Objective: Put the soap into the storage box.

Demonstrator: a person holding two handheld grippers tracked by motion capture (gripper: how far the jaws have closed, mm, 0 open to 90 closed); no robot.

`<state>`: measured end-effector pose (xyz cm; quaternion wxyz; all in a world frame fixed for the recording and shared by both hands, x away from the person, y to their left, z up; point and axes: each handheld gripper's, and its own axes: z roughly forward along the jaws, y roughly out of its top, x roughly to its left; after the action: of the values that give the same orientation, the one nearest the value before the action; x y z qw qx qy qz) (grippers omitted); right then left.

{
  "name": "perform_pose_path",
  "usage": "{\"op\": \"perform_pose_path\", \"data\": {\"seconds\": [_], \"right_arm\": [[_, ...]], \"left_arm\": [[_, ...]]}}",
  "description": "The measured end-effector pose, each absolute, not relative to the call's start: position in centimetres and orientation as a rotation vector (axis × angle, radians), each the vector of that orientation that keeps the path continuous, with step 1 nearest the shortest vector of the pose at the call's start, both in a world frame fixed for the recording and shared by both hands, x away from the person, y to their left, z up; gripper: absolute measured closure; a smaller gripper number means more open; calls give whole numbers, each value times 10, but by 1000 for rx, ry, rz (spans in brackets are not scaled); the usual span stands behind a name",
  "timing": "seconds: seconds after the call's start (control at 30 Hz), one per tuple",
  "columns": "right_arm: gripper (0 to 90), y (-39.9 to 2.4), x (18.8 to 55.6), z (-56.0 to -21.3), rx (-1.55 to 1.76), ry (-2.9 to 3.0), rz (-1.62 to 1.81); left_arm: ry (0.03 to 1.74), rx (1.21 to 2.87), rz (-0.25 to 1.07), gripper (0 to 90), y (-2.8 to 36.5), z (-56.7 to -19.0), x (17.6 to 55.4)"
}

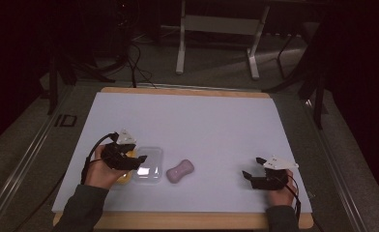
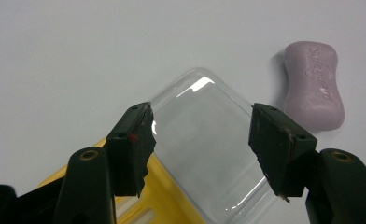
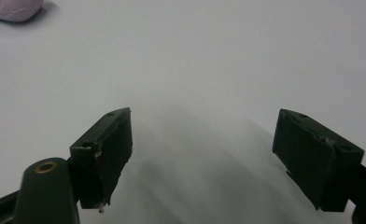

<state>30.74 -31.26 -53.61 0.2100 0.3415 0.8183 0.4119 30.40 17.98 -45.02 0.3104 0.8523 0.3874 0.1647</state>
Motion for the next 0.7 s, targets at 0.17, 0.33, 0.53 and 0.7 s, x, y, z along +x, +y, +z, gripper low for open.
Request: {"op": "perform_pose_path", "data": {"seconds": [0.17, 0.33, 0.53, 0.7], "right_arm": [[196, -312, 307, -536, 949, 2275, 1144], [196, -312, 307, -536, 949, 2278, 1141], [196, -312, 308, -536, 948, 2281, 1139], [195, -312, 308, -536, 949, 2280, 1139]], "left_arm": [[1033, 2275, 426, 405, 174, -451, 308], [1008, 2293, 423, 405, 168, -449, 309], [989, 2308, 414, 404, 160, -450, 310], [973, 2318, 405, 404, 154, -451, 311]]}}
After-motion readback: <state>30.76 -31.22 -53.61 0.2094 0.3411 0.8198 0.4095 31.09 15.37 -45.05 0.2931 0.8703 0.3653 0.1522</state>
